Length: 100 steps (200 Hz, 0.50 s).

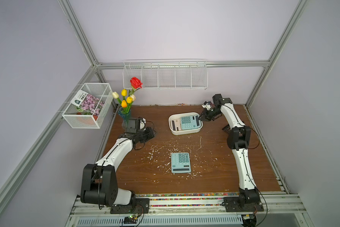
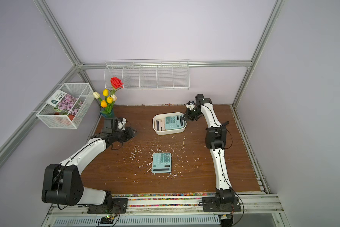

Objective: Put the calculator in the storage box
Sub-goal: Place the calculator in the storage box.

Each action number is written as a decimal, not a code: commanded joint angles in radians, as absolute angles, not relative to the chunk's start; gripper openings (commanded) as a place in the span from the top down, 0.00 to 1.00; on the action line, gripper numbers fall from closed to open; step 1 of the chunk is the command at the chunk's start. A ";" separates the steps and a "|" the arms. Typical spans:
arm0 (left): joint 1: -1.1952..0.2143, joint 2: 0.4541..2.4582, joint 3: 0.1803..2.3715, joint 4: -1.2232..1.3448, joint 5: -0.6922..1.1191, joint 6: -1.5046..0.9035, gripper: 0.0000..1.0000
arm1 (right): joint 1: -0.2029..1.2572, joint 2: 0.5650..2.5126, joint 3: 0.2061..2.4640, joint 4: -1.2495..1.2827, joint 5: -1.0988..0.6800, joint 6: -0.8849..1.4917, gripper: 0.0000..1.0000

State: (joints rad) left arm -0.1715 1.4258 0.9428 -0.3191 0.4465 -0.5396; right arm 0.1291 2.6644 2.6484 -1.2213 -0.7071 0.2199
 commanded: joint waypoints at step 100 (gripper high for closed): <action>-0.178 1.428 0.926 -0.311 0.451 -0.533 0.55 | 0.142 2.619 2.668 -1.145 -0.632 0.271 0.76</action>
